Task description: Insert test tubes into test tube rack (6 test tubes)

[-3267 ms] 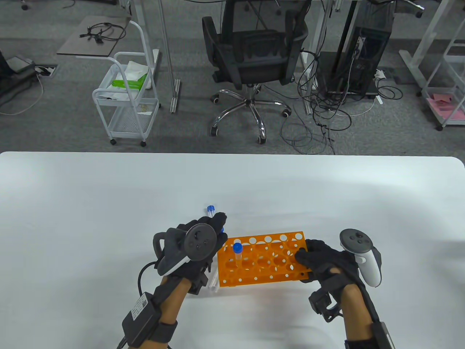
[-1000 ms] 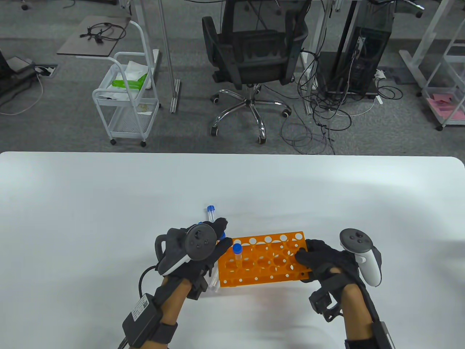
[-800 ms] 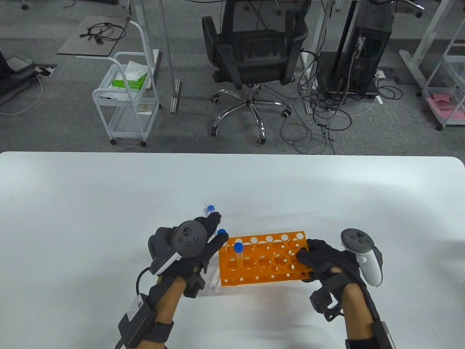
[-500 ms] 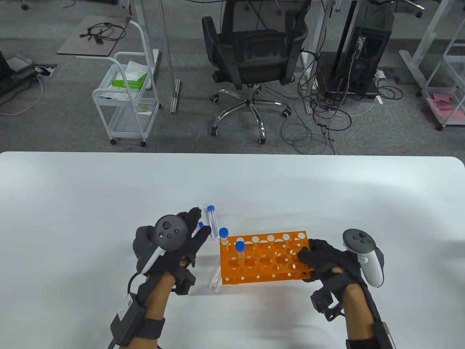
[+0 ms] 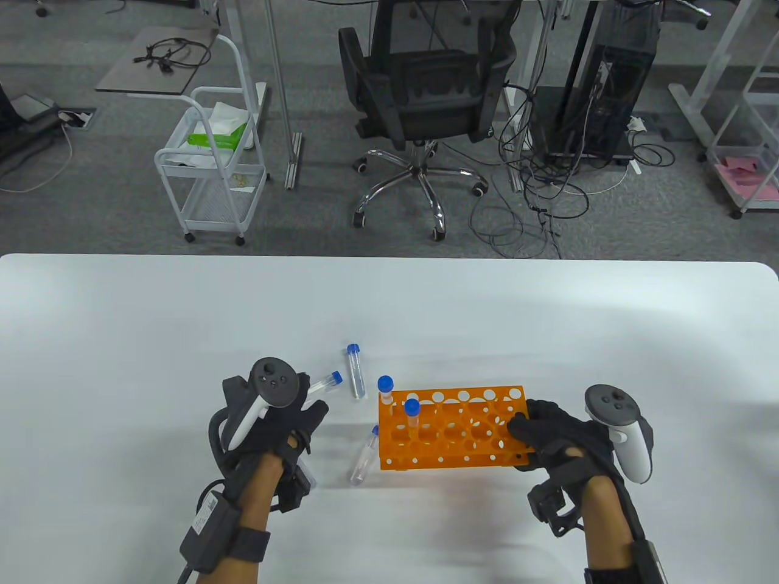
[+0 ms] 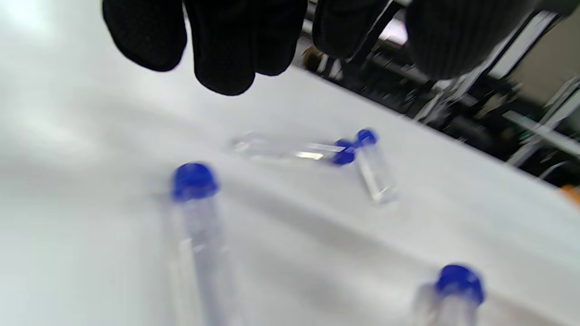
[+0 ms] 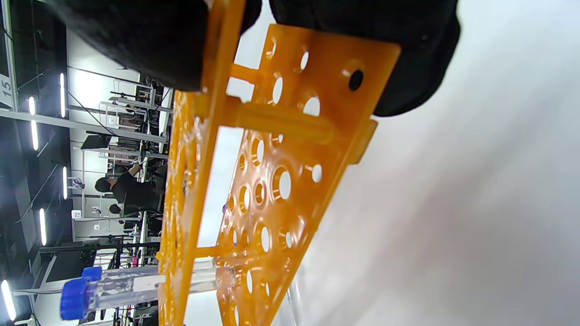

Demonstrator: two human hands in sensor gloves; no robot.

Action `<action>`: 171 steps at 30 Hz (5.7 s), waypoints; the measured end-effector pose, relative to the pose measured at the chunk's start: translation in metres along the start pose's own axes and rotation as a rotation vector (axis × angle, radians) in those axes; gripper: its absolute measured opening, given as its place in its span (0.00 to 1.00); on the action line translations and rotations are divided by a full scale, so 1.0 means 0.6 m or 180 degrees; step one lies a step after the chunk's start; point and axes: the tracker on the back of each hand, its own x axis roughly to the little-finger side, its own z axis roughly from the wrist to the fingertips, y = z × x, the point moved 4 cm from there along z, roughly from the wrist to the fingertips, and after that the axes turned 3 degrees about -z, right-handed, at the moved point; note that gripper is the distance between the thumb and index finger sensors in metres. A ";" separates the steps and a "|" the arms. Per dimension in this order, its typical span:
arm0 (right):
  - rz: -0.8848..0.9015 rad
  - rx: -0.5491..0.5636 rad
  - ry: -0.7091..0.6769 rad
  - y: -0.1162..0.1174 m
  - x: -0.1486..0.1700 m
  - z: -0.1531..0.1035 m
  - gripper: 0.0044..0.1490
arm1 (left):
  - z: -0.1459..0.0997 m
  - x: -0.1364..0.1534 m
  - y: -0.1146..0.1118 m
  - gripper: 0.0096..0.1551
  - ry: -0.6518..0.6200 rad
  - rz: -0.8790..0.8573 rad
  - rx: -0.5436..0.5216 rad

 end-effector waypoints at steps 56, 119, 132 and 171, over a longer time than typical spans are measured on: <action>0.0027 0.0024 -0.0002 -0.008 0.001 -0.001 0.38 | 0.036 0.016 -0.068 0.30 0.0771 0.1060 -0.0284; 0.0027 -0.0059 0.0013 0.001 0.000 0.001 0.38 | -0.167 -0.156 0.114 0.29 -0.1133 0.0063 -0.1804; 0.0033 -0.0064 0.0005 0.000 -0.001 0.001 0.38 | -0.206 -0.199 0.099 0.30 -0.1486 -0.0014 -0.1738; 0.0079 -0.0040 -0.0010 -0.004 -0.001 0.000 0.38 | -0.200 -0.231 0.034 0.31 -0.1628 0.0345 -0.1246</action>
